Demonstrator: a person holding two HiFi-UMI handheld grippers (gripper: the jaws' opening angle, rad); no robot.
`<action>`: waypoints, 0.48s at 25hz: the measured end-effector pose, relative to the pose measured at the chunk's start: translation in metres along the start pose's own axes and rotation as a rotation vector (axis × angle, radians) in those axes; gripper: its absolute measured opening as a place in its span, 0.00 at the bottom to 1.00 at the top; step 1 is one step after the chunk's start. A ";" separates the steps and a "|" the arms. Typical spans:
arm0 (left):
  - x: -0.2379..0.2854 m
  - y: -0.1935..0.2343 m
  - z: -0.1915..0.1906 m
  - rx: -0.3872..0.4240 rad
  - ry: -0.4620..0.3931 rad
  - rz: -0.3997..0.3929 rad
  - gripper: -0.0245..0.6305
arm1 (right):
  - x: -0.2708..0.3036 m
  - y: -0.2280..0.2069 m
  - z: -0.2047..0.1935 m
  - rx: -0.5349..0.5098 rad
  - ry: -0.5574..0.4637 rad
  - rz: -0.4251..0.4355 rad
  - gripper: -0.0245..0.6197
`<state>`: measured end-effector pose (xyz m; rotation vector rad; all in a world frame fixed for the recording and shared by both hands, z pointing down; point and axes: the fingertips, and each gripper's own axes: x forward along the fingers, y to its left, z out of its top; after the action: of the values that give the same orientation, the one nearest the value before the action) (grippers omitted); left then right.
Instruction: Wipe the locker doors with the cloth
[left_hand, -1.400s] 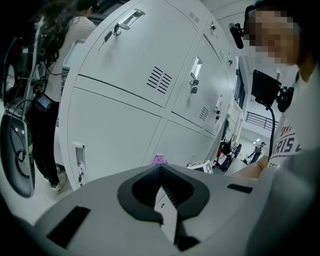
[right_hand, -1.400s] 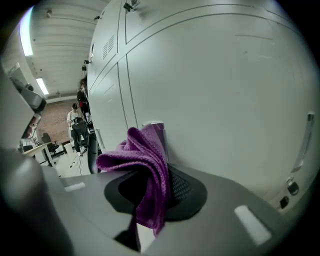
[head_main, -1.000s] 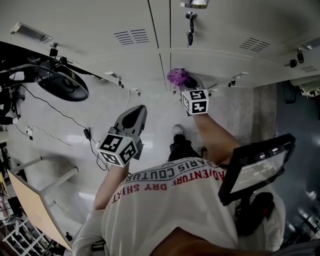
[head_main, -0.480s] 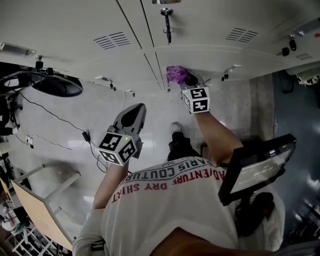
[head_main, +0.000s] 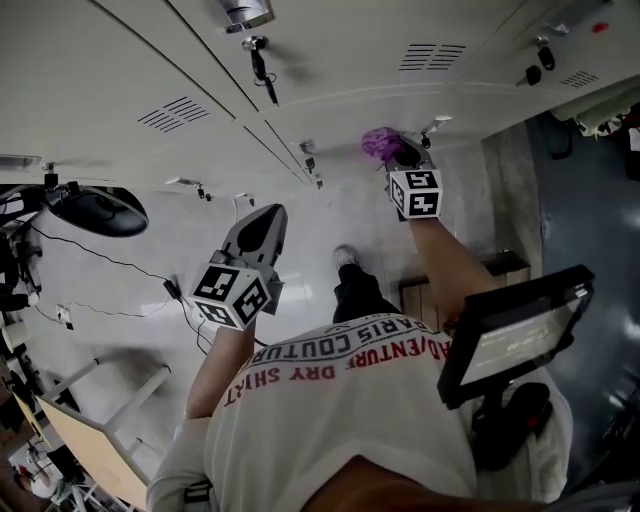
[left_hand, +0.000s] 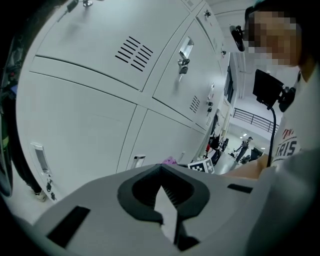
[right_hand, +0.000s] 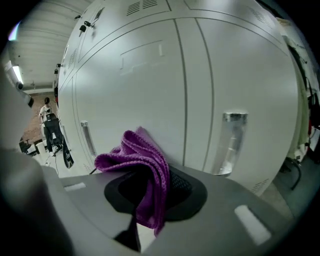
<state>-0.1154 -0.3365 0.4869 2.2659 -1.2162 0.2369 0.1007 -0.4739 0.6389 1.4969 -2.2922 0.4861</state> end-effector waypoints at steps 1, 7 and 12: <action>0.003 -0.002 0.001 0.004 0.000 -0.007 0.04 | -0.003 -0.011 -0.001 0.010 -0.001 -0.020 0.15; 0.008 0.000 -0.002 0.007 0.013 -0.010 0.04 | -0.012 -0.056 -0.010 0.072 0.007 -0.112 0.15; 0.007 0.002 -0.003 0.005 0.012 -0.009 0.04 | -0.013 -0.062 -0.012 0.103 0.002 -0.132 0.15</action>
<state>-0.1123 -0.3410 0.4925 2.2707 -1.2001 0.2506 0.1645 -0.4814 0.6484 1.6831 -2.1785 0.5756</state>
